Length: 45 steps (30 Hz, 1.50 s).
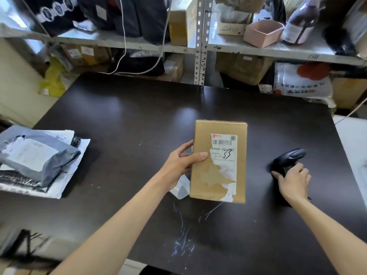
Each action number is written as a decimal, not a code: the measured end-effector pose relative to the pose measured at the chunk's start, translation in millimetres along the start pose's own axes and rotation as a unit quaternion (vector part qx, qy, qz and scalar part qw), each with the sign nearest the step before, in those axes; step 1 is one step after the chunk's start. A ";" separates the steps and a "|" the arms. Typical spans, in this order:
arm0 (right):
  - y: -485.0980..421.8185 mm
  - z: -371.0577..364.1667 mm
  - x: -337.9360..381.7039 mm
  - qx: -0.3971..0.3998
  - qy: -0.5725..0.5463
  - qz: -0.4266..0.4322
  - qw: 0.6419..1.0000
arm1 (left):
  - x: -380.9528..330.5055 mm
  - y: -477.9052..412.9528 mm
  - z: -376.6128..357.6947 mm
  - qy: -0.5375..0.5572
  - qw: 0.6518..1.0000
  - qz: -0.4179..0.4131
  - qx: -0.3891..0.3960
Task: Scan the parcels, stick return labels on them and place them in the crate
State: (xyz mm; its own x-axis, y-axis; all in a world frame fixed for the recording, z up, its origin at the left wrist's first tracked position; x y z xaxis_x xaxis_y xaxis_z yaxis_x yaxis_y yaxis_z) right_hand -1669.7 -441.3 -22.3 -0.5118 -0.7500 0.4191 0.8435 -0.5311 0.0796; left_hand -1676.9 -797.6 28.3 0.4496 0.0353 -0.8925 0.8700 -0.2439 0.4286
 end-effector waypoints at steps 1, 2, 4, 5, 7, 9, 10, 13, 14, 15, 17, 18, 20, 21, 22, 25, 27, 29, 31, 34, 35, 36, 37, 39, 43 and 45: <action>0.3 -0.8 0.3 -0.003 0.007 0.004 1.000 | -0.1 -0.7 1.0 -0.002 1.000 0.003 0.001; 0.3 -1.2 0.5 -0.004 0.012 0.006 1.000 | -0.2 -1.6 1.5 -0.003 1.000 0.005 0.003; -0.7 -1.1 0.6 0.002 0.015 0.004 1.000 | 0.3 -3.1 1.3 -0.002 1.000 0.008 0.006; -1.0 -0.9 0.7 0.009 0.012 0.001 1.000 | 0.8 -4.1 0.9 -0.001 1.000 0.010 0.006; 2.0 0.7 2.8 0.024 0.001 -0.008 1.000 | 1.7 -6.0 -1.1 0.000 1.000 0.013 0.006; 9.1 5.1 9.4 0.034 -0.009 -0.008 0.999 | 2.8 -7.1 -3.2 -0.002 1.000 0.017 0.004; 14.2 8.5 14.9 0.036 -0.024 -0.006 0.999 | 2.6 -7.0 -4.5 -0.001 1.000 0.019 0.004; 35.3 25.7 38.3 0.034 -0.148 -0.019 0.988 | -1.5 -6.4 -7.3 0.004 1.000 0.018 0.009; 44.5 35.5 50.6 0.028 -0.193 -0.018 0.981 | -4.0 -6.3 -7.5 0.006 1.000 0.015 0.009; 53.8 46.8 63.1 0.020 -0.233 -0.014 0.972 | -6.6 -5.8 -7.3 0.007 1.000 0.012 0.008; 73.6 75.2 84.2 -0.008 -0.307 -0.011 0.952 | -12.5 -5.5 -8.6 0.003 1.000 0.003 0.009; 83.3 87.5 92.7 -0.016 -0.340 -0.016 0.940 | -13.7 -5.6 -8.4 0.002 1.000 0.000 0.007; 104.6 107.7 106.8 -0.006 -0.414 -0.034 0.909 | -16.5 -5.1 -8.1 0.001 1.000 -0.007 0.003; 116.4 112.5 115.5 0.024 -0.449 -0.040 0.893 | -16.5 -4.2 -7.9 0.001 1.000 -0.009 0.002; 127.8 114.5 124.9 0.059 -0.475 -0.040 0.877 | -15.9 -3.9 -8.4 0.000 1.000 -0.008 0.002; 157.9 113.4 150.0 0.145 -0.483 -0.026 0.863 | -10.8 -1.7 -11.9 0.000 1.000 -0.004 0.007; 170.4 111.6 159.9 0.168 -0.480 -0.017 0.861 | -9.5 0.1 -13.6 0.003 1.000 -0.007 0.005; 176.4 109.4 163.5 0.177 -0.471 -0.014 0.864 | -10.7 1.9 -15.0 0.006 1.000 -0.009 0.003; 179.3 107.6 165.9 0.189 -0.458 -0.010 0.868 | -11.1 2.1 -15.1 0.006 1.000 -0.010 0.001; 181.6 104.7 166.9 0.205 -0.459 -0.014 0.864 | -10.4 2.4 -14.3 0.007 1.000 -0.009 -0.002; 181.9 104.2 166.7 0.208 -0.463 -0.017 0.861 | -9.8 2.3 -13.7 0.007 1.000 -0.009 -0.002; 182.2 103.9 166.7 0.211 -0.469 -0.020 0.858 | -9.4 2.1 -13.2 0.006 1.000 -0.008 -0.002; 182.2 103.9 167.0 0.213 -0.472 -0.022 0.855 | -9.2 1.9 -12.7 0.004 1.000 -0.007 -0.001; 182.5 104.4 167.4 0.215 -0.475 -0.024 0.853 | -9.1 1.2 -12.8 -0.001 1.000 -0.005 0.001; 183.3 107.0 170.3 0.214 -0.478 -0.017 0.852 | -8.0 -0.3 -12.6 0.008 1.000 -0.001 -0.002; 183.6 108.1 170.8 0.212 -0.483 -0.017 0.850 | -7.3 -1.1 -12.6 0.008 1.000 0.000 -0.002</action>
State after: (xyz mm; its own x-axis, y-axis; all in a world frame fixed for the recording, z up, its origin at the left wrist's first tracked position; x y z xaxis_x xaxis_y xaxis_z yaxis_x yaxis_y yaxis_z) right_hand -1584.6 -624.3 161.7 -0.3369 0.0445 0.9405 0.9187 -0.2030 0.3387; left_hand -1678.6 -785.4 36.1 0.4534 0.0511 -0.8898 0.8703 -0.2410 0.4296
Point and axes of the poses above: each hand's wrist, its own y-axis away from the middle knuckle, its own z-axis out of the back of the hand, x = y × z, the point moved 9 cm from there along -y, towards the middle knuckle, and after that the axes turned 4 degrees about -y, right-handed, at the moved point
